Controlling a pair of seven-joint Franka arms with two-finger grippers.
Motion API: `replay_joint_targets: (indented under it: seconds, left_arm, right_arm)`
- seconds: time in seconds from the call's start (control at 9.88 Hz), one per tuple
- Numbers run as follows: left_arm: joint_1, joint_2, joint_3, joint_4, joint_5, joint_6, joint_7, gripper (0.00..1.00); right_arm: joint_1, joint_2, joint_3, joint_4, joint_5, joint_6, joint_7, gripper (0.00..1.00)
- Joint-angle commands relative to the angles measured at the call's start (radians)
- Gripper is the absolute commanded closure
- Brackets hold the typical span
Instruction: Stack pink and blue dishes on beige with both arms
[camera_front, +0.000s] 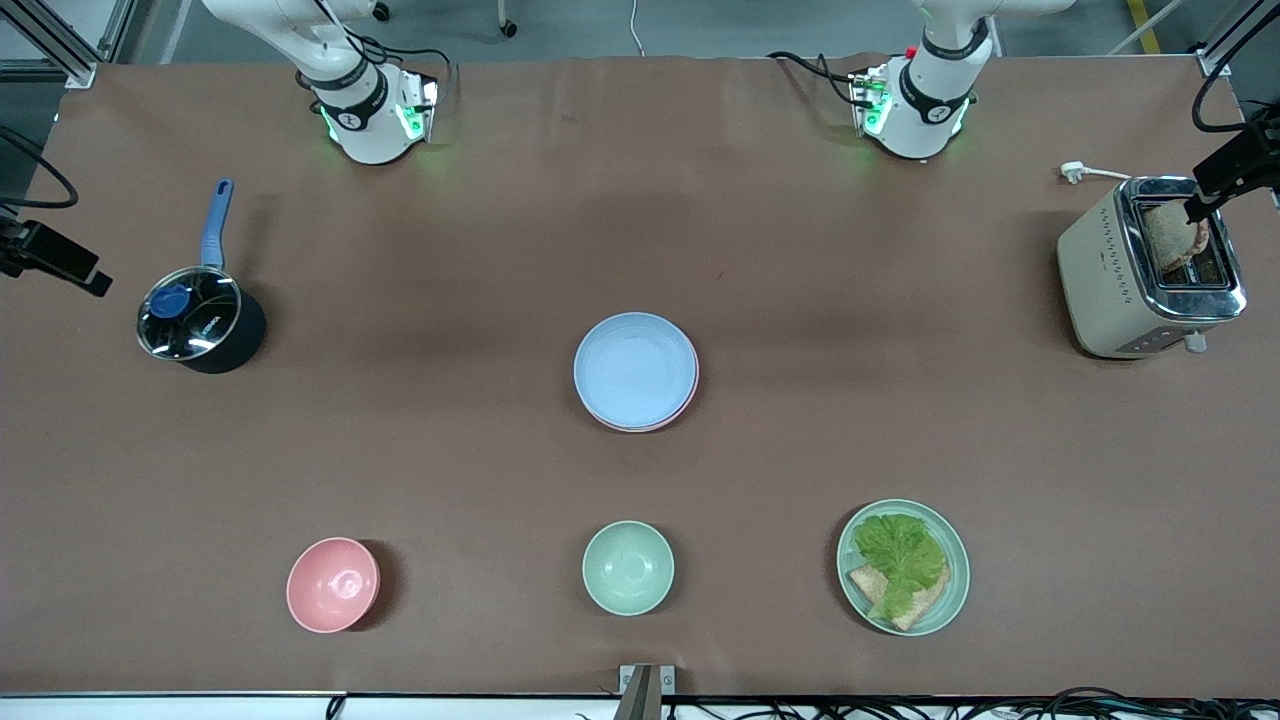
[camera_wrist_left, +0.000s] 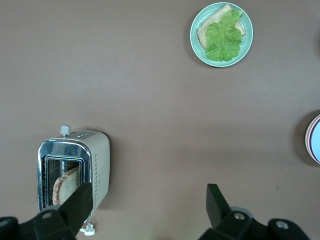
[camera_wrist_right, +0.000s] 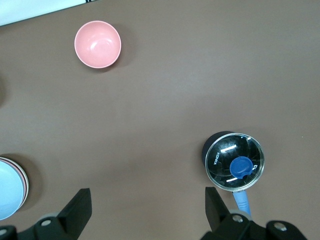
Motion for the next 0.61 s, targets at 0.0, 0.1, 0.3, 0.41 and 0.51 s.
replay_joint_targets:
  seconds: [0.0, 0.1, 0.3, 0.41, 0.51]
  left_arm:
    - [0.010, 0.018, -0.014, -0.003, -0.018, -0.015, 0.003, 0.00]
    - [0.006, 0.019, -0.014, -0.003, -0.018, -0.015, 0.003, 0.00]
    - [0.004, 0.021, -0.014, -0.005, -0.018, -0.015, 0.003, 0.00]
    - [0.004, 0.023, -0.014, -0.005, -0.018, -0.015, 0.003, 0.00]
    - [0.004, 0.024, -0.014, -0.005, -0.016, -0.013, 0.003, 0.00]
  right_arm:
    - [-0.042, 0.008, 0.020, 0.030, -0.010, -0.026, -0.018, 0.00]
    - [-0.040, 0.011, 0.020, 0.030, -0.024, -0.038, -0.022, 0.00]
    - [-0.042, 0.008, 0.016, 0.030, -0.025, -0.037, -0.019, 0.00]
    - [-0.042, 0.008, 0.016, 0.030, -0.024, -0.037, -0.018, 0.00]
    - [-0.042, 0.004, 0.015, 0.030, -0.024, -0.039, -0.016, 0.00]
